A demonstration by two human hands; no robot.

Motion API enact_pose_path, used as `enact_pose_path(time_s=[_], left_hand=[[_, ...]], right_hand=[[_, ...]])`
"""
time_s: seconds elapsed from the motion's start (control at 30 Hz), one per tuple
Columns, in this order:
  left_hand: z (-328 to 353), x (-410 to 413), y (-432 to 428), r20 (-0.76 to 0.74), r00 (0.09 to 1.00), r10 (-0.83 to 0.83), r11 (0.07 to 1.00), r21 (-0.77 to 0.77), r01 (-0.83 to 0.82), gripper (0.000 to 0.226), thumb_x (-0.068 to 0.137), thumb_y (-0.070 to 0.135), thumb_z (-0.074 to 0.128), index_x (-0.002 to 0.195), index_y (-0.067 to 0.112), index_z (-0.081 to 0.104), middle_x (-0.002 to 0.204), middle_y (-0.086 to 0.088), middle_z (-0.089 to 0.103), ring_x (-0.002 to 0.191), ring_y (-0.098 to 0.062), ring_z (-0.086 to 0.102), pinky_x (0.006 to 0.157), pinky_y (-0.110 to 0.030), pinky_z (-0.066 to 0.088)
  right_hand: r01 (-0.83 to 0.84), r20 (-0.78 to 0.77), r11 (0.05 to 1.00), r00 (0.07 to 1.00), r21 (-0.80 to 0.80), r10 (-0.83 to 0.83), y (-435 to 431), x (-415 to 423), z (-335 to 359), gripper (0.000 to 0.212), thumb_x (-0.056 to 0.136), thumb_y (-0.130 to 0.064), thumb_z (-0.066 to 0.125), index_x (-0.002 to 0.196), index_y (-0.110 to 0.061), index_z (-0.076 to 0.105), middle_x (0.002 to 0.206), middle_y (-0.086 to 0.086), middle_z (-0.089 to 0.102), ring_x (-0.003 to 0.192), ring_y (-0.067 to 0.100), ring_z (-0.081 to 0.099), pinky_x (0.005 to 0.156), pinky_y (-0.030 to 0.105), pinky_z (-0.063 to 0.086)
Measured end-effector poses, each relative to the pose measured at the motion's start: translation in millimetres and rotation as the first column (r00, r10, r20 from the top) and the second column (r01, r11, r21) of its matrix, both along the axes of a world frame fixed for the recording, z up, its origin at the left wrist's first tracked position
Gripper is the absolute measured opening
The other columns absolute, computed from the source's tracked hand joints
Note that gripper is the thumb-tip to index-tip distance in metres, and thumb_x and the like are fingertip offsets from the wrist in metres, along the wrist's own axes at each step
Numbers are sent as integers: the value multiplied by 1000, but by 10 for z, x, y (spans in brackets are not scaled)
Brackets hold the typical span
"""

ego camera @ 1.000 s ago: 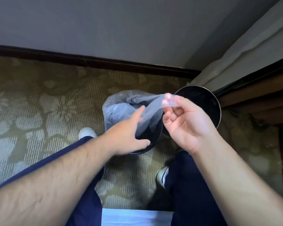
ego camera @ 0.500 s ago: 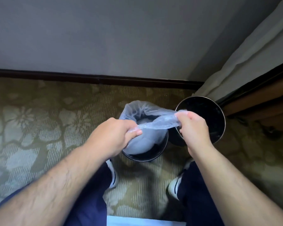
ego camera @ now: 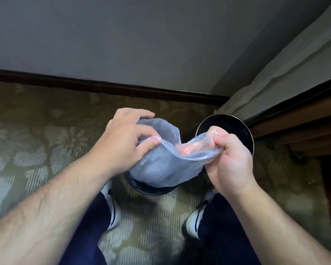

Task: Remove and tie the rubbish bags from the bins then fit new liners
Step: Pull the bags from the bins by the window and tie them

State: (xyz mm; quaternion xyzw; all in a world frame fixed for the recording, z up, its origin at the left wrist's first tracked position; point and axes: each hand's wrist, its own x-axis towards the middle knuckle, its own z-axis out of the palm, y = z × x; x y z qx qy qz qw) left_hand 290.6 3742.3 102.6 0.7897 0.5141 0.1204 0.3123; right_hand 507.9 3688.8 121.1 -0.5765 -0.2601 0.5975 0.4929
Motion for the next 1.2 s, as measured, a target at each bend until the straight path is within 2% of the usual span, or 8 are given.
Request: enact_pose_path(time_s=[0.07, 0.2, 0.37, 0.47, 0.7, 0.9, 1.07, 1.2], left_hand=[[-8, 19, 14, -32, 996, -86, 996, -40, 85, 25, 90, 57, 51, 88, 47, 73, 151, 30, 29, 146, -10, 11, 115, -40, 15], [-54, 131, -6, -39, 956, -290, 957, 6, 290, 22, 92, 49, 58, 74, 41, 69, 157, 31, 14, 151, -11, -5, 112, -35, 5], [-74, 295, -69, -4, 916, -401, 916, 6, 401, 27, 92, 51, 51, 69, 42, 62, 145, 28, 46, 149, -10, 15, 114, -34, 12], [-76, 298, -60, 74, 930, -359, 932, 80, 353, 29, 90, 49, 46, 83, 34, 70, 100, 18, 64, 108, -11, 54, 101, -41, 35], [0, 231, -5, 65, 993, -96, 995, 28, 94, 15, 89, 33, 61, 101, 38, 53, 80, 14, 55, 76, -6, 55, 69, -32, 46], [-61, 136, 25, -176, 984, 39, 999, -3, -40, 12, 89, 32, 57, 95, 40, 63, 81, 15, 54, 82, -12, 55, 74, -38, 51], [58, 227, 13, -131, 991, -34, 999, -26, 31, 28, 86, 52, 40, 100, 46, 64, 77, 14, 53, 80, -12, 56, 70, -38, 52], [160, 271, -19, -100, 994, -41, 999, 18, 43, 27, 83, 46, 42, 103, 48, 60, 77, 19, 54, 80, -8, 55, 70, -37, 51]], right_hand=[[-54, 65, 998, 996, -15, 55, 43, 21, -25, 30, 78, -24, 45, 48, -22, 47, 59, 6, 38, 62, 22, 42, 62, 38, 36], [-195, 174, 980, 964, -50, 201, 99, 92, -73, 29, 72, -37, 51, 54, -16, 44, 67, 29, 36, 79, 60, 48, 73, 68, 42], [-283, 194, 957, 937, -58, 289, 107, 164, -80, 30, 74, -40, 49, 57, -16, 46, 74, 40, 40, 85, 64, 49, 82, 76, 43], [-275, 170, 961, 947, -17, 274, 104, 161, -1, 29, 76, -34, 48, 51, -21, 51, 56, 21, 50, 70, 49, 59, 81, 66, 51], [-248, 455, 968, 867, 37, 204, 130, 193, 30, 20, 74, -52, 57, 75, -33, 61, 59, -10, 57, 62, 15, 55, 67, 39, 47], [-407, 736, 902, 566, -144, 373, 141, 254, 71, 15, 93, -38, 62, 79, -34, 68, 70, -20, 65, 75, 3, 62, 72, 26, 47], [-542, 899, 756, 0, -368, 438, 142, 187, 198, 75, 61, -83, 50, 119, -40, 67, 114, -17, 61, 113, 14, 48, 102, 39, 32], [-533, 917, 766, -52, -360, 394, 131, 28, 166, 13, 79, -41, 48, 78, -32, 57, 73, -10, 56, 81, 22, 61, 80, 40, 40]])
